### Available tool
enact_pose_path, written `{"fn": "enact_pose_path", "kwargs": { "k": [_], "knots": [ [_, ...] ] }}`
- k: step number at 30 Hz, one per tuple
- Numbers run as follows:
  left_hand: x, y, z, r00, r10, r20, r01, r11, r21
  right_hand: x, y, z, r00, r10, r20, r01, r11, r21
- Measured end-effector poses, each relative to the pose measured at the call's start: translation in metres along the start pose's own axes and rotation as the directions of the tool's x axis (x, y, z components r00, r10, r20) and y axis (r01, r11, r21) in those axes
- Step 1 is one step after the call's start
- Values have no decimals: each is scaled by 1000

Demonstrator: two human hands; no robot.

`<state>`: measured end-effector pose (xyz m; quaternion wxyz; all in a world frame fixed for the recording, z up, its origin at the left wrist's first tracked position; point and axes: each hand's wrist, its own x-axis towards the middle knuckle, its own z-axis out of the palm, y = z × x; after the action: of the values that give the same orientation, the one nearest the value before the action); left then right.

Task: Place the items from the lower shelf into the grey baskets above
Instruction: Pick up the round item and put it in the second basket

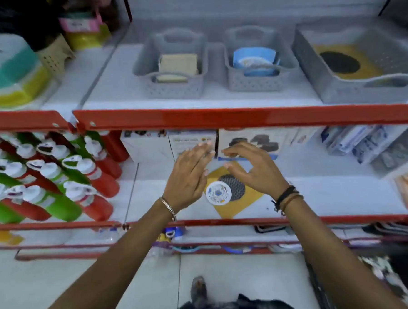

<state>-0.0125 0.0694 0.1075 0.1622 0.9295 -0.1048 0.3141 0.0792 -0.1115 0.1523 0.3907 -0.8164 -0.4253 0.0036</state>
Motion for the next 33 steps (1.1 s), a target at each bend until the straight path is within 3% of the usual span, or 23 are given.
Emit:
{"fn": "enact_pose_path", "kwargs": {
  "k": [2, 7, 12, 17, 20, 23, 28, 33],
  "knots": [
    [-21, -5, 21, 982, -118, 145, 119, 993, 4, -14, 26, 24, 985, 138, 103, -136, 990, -26],
    [-61, -11, 69, 847, -358, 394, 356, 931, 81, -33, 72, 89, 896, 369, 246, -330, 926, -184],
    [-80, -17, 97, 762, -439, 476, 410, 896, 169, -39, 92, 137, 833, 471, 288, -362, 860, -359],
    [-86, -24, 109, 696, -546, 466, 496, 835, 239, -42, 98, 146, 872, 428, 238, -319, 865, -387],
    [-88, -21, 108, 704, -528, 476, 474, 847, 240, -48, 96, 135, 879, 428, 210, -363, 887, -285],
    [-83, -6, 98, 759, -495, 423, 458, 868, 194, -57, 90, 110, 904, 391, 172, -357, 913, -200],
    [-67, 46, 76, 863, -393, 317, 355, 919, 173, -67, 74, 41, 920, 320, 226, -288, 944, -163],
    [-18, 87, 41, 926, -361, 110, 343, 926, 157, -69, 41, -44, 955, 196, 221, -172, 977, -123]
  ]
}}
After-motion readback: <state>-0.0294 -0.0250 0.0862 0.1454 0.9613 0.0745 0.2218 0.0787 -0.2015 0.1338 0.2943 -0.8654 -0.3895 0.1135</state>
